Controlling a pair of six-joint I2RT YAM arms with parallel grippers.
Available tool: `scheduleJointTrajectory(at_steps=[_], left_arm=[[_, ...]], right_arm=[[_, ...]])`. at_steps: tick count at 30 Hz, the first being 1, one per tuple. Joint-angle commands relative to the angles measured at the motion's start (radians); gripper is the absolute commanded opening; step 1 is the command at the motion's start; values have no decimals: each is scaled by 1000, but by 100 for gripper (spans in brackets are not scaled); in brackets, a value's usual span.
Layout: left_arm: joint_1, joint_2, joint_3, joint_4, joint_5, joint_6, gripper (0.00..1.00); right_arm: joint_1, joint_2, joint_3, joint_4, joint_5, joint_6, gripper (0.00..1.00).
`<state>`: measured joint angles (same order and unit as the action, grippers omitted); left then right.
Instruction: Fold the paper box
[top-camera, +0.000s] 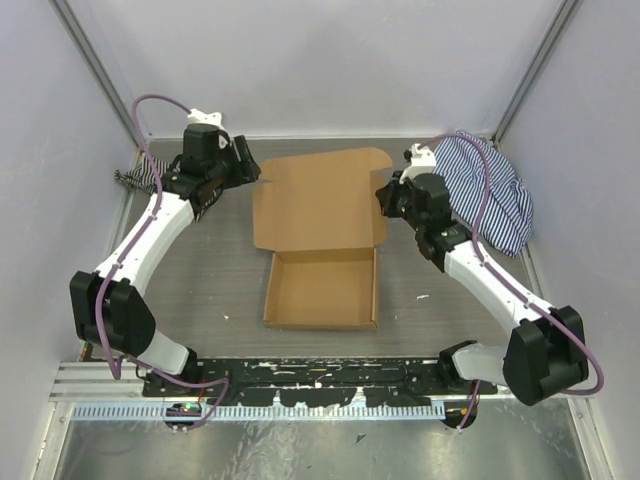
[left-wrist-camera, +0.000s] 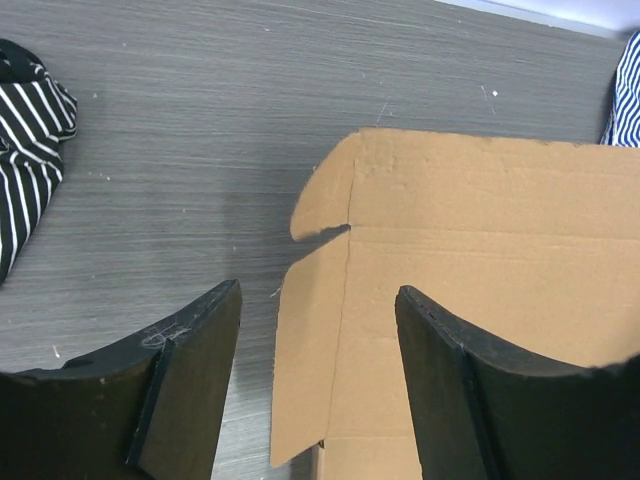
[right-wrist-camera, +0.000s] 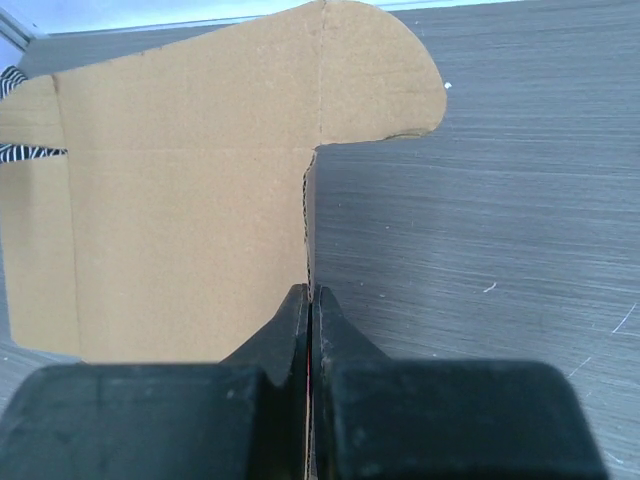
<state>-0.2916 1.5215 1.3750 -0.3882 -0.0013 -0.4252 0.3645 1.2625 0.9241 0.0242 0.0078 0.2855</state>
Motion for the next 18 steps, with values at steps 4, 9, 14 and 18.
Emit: scheduleJointTrajectory(at_steps=[4, 9, 14, 18], left_arm=[[1, -7, 13, 70, 42, 82, 69], [3, 4, 6, 93, 73, 106, 65], [7, 24, 14, 77, 116, 112, 61], [8, 29, 3, 73, 127, 111, 59]], right_arm=[[5, -145, -196, 371, -69, -88, 1], [6, -211, -260, 407, -84, -119, 1], [7, -220, -233, 343, -101, -124, 1], [5, -231, -231, 339, -99, -126, 1]])
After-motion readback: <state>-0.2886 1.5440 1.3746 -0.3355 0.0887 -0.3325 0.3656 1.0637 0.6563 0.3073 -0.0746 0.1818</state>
